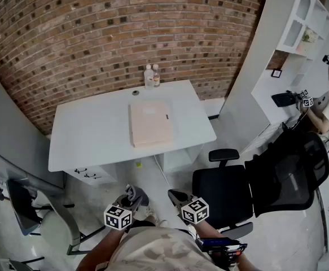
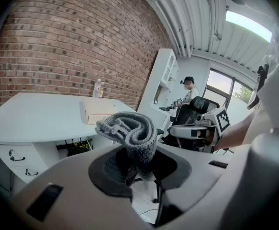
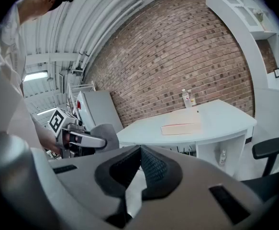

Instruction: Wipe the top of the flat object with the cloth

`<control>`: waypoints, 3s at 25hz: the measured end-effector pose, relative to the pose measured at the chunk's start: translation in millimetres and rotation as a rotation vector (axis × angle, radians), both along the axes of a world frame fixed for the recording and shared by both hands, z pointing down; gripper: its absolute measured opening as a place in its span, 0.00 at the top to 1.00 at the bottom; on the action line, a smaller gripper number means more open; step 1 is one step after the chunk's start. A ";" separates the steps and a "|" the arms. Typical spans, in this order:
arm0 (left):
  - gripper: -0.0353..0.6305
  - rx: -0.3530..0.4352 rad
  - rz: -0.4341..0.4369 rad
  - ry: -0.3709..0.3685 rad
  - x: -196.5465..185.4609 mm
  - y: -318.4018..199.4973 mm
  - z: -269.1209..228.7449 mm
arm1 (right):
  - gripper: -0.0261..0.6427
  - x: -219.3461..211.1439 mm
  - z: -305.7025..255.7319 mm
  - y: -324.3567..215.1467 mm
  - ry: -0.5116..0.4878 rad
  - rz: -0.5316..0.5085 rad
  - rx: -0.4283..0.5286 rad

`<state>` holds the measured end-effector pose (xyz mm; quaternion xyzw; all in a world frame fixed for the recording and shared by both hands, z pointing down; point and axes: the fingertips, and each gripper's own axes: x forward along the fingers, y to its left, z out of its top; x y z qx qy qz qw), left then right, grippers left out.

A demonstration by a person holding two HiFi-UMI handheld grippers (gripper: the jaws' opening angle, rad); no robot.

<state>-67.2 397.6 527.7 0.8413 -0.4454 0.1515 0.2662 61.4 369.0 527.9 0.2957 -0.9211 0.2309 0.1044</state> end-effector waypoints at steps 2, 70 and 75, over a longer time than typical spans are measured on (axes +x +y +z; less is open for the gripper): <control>0.79 -0.006 0.001 0.001 2.6 1.0 2.6 | 0.93 0.3 -1.7 0.2 0.000 -0.005 0.004; 0.79 -0.031 0.053 0.100 -95.7 -253.9 15.7 | 0.93 -48.8 15.6 -248.5 0.085 0.274 -0.079; 0.79 -0.052 0.007 0.080 -100.2 -280.7 24.4 | 0.93 -51.5 34.5 -281.7 0.072 0.238 -0.105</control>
